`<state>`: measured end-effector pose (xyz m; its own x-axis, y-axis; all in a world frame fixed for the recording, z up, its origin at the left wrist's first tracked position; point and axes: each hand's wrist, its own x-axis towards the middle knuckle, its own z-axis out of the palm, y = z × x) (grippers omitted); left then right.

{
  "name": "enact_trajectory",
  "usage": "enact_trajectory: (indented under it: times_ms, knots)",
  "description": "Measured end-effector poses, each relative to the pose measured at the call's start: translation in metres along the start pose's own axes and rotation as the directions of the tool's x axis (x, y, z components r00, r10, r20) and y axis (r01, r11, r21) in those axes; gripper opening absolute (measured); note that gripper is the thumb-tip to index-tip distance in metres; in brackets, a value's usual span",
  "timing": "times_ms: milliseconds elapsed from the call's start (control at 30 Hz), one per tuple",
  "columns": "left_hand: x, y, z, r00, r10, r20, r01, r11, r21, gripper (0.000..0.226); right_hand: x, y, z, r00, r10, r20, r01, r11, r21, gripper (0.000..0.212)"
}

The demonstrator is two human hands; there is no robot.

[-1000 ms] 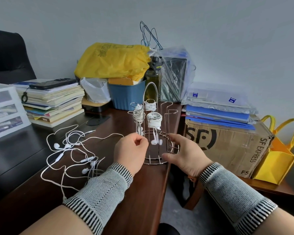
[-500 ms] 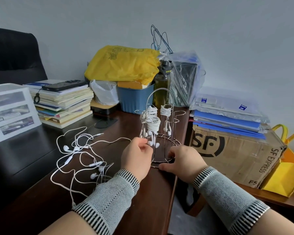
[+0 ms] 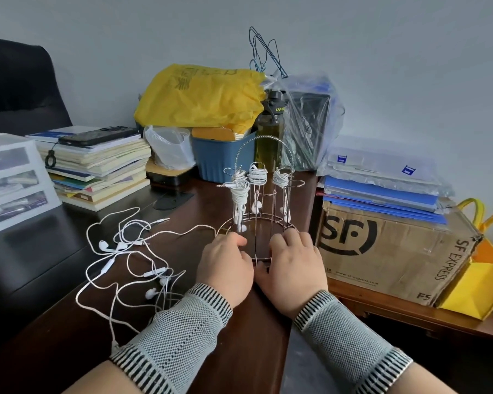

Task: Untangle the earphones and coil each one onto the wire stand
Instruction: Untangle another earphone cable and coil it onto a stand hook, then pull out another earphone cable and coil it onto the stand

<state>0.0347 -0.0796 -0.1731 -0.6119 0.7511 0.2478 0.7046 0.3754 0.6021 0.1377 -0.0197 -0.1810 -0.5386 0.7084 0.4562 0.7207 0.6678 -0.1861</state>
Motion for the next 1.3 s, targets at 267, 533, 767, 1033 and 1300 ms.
enact_trajectory:
  times_ms: [267, 533, 767, 1033, 1300]
  knots:
    - [-0.005, 0.001, 0.002, 0.990, 0.042, 0.132, -0.078, 0.958, 0.277, 0.038, 0.002, 0.004, 0.000, 0.978, 0.045, 0.204, -0.051, 0.998, 0.024, 0.045]
    - [-0.001, -0.003, 0.001, 0.991, 0.031, 0.133, -0.067, 0.958, 0.278, 0.036, -0.002, 0.001, 0.000, 0.987, -0.007, 0.161, 0.010, 1.000, -0.018, 0.039]
    - [-0.003, -0.002, 0.000, 0.992, 0.027, 0.126, -0.064, 0.951, 0.302, 0.034, -0.004, 0.000, -0.002, 0.988, -0.017, 0.151, 0.021, 0.999, -0.030, 0.040]
    - [-0.009, 0.003, -0.012, 0.989, 0.078, 0.126, -0.117, 0.931, 0.345, 0.035, -0.005, -0.001, 0.004, 0.955, -0.231, -0.185, 0.216, 0.972, -0.096, 0.012]
    - [-0.008, -0.028, -0.087, 0.979, 0.184, -0.091, -0.171, 0.976, 0.131, 0.021, -0.015, -0.064, 0.007, 0.979, -0.185, -0.080, 0.200, 0.840, 0.505, 0.012]
